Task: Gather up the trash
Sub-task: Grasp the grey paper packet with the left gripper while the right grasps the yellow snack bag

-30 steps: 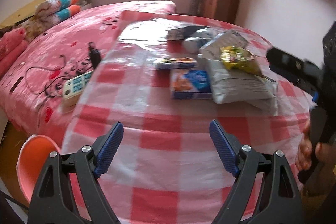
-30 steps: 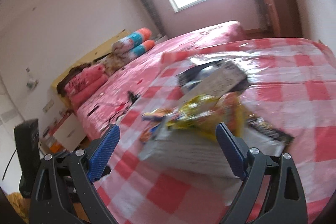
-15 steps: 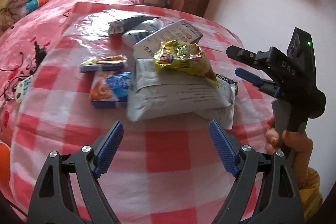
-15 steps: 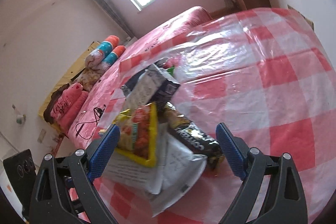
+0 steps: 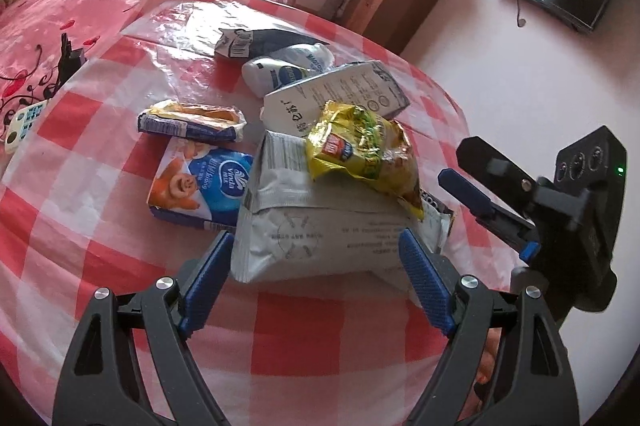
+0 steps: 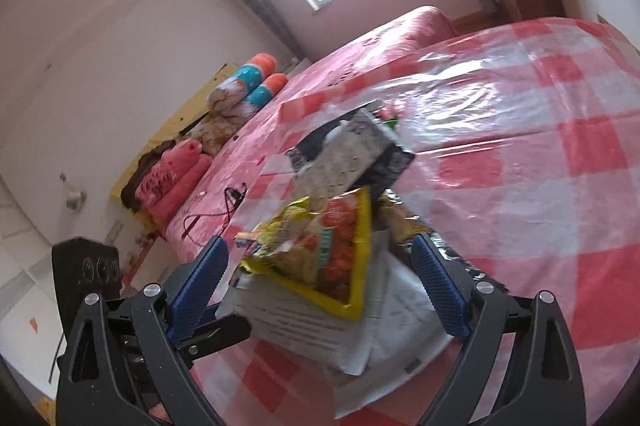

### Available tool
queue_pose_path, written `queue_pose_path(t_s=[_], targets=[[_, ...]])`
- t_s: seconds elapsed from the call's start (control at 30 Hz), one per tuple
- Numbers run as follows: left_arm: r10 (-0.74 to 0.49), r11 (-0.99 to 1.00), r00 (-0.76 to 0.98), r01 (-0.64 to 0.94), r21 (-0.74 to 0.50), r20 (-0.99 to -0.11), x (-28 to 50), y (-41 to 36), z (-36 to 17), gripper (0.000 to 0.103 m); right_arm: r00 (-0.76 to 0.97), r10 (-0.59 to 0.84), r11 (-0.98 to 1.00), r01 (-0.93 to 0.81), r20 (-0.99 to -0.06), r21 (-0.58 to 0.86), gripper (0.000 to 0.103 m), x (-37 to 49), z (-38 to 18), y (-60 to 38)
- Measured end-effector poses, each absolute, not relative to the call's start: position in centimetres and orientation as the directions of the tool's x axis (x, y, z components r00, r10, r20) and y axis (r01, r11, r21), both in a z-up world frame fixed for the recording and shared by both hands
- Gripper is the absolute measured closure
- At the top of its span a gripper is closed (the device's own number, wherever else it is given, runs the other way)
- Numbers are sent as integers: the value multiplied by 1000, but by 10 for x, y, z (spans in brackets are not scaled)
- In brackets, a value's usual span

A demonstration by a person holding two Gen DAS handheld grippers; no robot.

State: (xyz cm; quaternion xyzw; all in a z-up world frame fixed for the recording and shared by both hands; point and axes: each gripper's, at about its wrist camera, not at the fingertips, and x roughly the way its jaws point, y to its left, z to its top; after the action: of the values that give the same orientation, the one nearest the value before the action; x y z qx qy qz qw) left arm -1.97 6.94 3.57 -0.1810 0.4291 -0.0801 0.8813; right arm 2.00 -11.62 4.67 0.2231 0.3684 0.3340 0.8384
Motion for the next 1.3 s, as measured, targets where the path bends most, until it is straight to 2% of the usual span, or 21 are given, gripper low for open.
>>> queue_pose_path(t_s=[0.1, 0.3, 0.4, 0.5, 0.6, 0.63, 0.67, 0.8, 0.97, 1.13, 1.3], targets=[[-293, 918, 614, -32, -394, -733, -17, 71, 32, 26, 486, 739, 664, -414, -466, 622, 11, 20, 46, -108], [-293, 911, 613, -55, -409, -734, -13, 76, 29, 29, 467, 741, 666, -416, -483, 619, 11, 25, 41, -96], [-304, 906, 609, -52, -420, -733, -12, 76, 28, 34, 461, 736, 673, -415, -496, 613, 11, 29, 39, -89], [-307, 906, 609, -48, -421, -731, -11, 75, 27, 36, 456, 737, 672, -415, -499, 614, 11, 33, 37, -84], [-317, 903, 609, -40, -427, -727, -11, 75, 26, 44, 463, 733, 676, -414, -498, 610, 11, 34, 36, -82], [-316, 904, 612, -39, -426, -725, -12, 75, 27, 46, 465, 731, 678, -415, -499, 607, 13, 34, 37, -83], [-312, 905, 613, -40, -423, -726, -12, 75, 27, 49, 466, 727, 683, -417, -504, 600, 19, 35, 37, -81], [-310, 903, 617, -45, -426, -723, -15, 76, 27, 58, 476, 694, 719, -419, -541, 554, 29, 36, 35, -72], [-330, 908, 603, -6, -418, -726, -20, 66, 28, 61, 506, 672, 740, -425, -541, 522, 43, 32, 37, -72], [-373, 913, 562, 80, -401, -738, -28, 43, 27, 62, 542, 654, 754, -416, -527, 509, 51, 28, 38, -83], [-392, 918, 522, 174, -356, -758, -40, 23, 30, 62, 582, 636, 762, -366, -507, 534, 55, 29, 38, -104]])
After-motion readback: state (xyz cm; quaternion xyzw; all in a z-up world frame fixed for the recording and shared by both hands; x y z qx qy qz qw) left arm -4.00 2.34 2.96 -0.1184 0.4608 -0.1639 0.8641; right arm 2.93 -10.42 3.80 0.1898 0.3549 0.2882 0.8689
